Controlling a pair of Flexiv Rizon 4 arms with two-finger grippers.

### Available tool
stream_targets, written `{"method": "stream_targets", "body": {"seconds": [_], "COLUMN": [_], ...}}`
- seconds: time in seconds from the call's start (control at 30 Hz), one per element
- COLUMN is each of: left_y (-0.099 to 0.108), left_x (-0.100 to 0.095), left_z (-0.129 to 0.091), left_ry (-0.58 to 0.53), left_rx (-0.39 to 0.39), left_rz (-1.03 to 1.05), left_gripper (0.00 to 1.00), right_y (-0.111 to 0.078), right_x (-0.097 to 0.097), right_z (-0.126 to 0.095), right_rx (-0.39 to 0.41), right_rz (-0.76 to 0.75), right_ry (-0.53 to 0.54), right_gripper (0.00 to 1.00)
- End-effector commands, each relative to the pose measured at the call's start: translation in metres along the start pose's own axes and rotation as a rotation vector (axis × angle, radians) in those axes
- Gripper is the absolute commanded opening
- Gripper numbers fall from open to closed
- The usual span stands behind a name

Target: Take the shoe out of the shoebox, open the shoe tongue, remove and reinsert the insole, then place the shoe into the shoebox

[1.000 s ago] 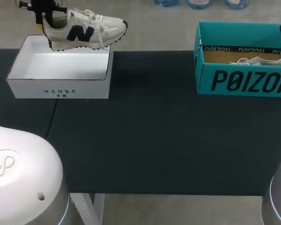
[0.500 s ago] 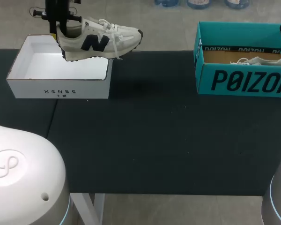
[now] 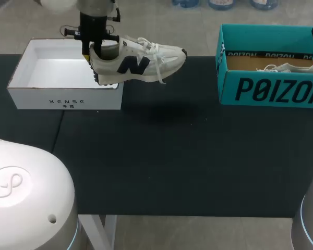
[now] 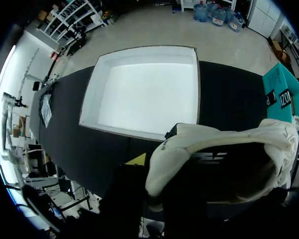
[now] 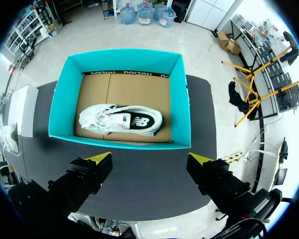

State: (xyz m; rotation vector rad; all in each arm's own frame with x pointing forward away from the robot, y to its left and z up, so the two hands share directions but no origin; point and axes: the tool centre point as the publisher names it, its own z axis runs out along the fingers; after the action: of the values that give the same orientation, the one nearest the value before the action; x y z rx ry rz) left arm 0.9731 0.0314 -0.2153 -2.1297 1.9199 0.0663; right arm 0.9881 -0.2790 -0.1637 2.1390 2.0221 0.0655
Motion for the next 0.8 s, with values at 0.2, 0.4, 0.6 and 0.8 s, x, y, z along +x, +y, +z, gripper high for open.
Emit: {"method": "stream_targets", "body": {"seconds": [0.2, 0.4, 0.6, 0.8], "left_y": [0.048, 0.073, 0.098, 0.117], "left_x": [0.046, 0.065, 0.077, 0.082], "left_z": [0.005, 0.022, 0.031, 0.033], "left_ry": [-0.002, 0.030, 0.052, 0.046], "left_rx": [0.027, -0.001, -0.028, -0.026], "left_rz": [-0.024, -0.040, -0.014, 0.076], "left_gripper": [0.00, 0.00, 0.00, 0.00], "right_y": [0.000, 0.000, 0.000, 0.000], "right_x": [0.000, 0.000, 0.000, 0.000], "right_z": [0.000, 0.000, 0.000, 0.000], "right_rx": [0.000, 0.000, 0.000, 0.000], "right_rz": [0.001, 0.001, 0.001, 0.001], "right_ry": [0.001, 0.001, 0.001, 0.001], "right_gripper": [1.00, 1.00, 1.00, 1.00]}}
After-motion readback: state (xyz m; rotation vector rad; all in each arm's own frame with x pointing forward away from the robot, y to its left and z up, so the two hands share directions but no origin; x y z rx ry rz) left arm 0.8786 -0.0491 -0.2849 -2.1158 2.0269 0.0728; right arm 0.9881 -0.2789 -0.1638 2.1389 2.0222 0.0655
